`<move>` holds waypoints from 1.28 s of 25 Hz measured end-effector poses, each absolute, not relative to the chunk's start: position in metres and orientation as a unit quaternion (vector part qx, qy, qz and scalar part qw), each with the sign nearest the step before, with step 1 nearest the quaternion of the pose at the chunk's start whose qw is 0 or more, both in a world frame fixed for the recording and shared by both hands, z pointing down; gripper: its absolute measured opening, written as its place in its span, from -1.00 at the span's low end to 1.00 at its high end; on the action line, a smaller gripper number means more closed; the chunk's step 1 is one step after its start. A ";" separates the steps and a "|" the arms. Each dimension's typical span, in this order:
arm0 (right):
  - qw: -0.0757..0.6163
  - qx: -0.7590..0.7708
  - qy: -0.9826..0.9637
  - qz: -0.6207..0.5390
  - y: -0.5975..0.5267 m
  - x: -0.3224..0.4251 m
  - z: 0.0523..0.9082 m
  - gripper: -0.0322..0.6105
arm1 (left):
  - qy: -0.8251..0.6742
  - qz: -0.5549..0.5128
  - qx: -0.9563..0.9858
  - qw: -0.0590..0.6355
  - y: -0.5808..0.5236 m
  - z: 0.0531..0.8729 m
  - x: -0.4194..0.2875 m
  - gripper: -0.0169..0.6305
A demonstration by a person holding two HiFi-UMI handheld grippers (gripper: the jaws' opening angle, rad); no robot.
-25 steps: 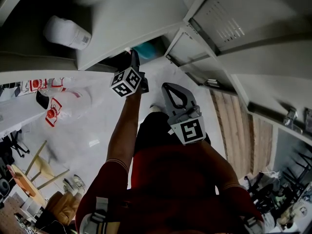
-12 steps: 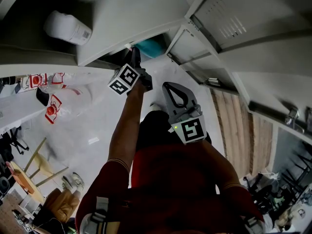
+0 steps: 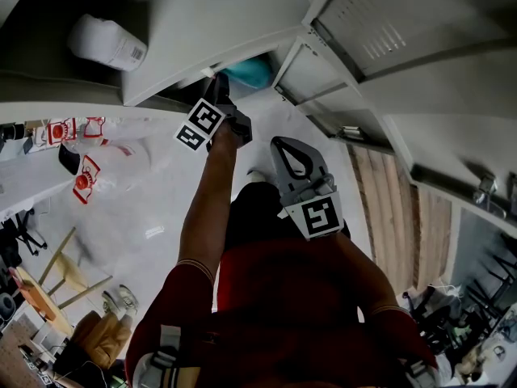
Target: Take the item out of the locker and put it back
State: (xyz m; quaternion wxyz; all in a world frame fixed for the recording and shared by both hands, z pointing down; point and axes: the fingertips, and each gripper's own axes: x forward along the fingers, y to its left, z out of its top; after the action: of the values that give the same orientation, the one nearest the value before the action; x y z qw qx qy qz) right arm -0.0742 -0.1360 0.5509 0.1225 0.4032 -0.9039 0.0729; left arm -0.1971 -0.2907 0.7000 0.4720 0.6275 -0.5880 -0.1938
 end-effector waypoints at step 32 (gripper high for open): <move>0.112 0.376 -0.917 0.078 -0.118 -0.062 0.524 -0.91 | -0.592 -0.112 0.689 0.402 -0.198 0.670 -0.167 -0.81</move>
State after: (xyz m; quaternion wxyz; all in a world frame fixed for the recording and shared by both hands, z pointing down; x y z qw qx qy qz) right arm -0.0623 -0.1177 0.5244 0.1124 0.3755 -0.9167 0.0778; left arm -0.1675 -0.1976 0.6700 0.4024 0.6894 -0.5918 -0.1123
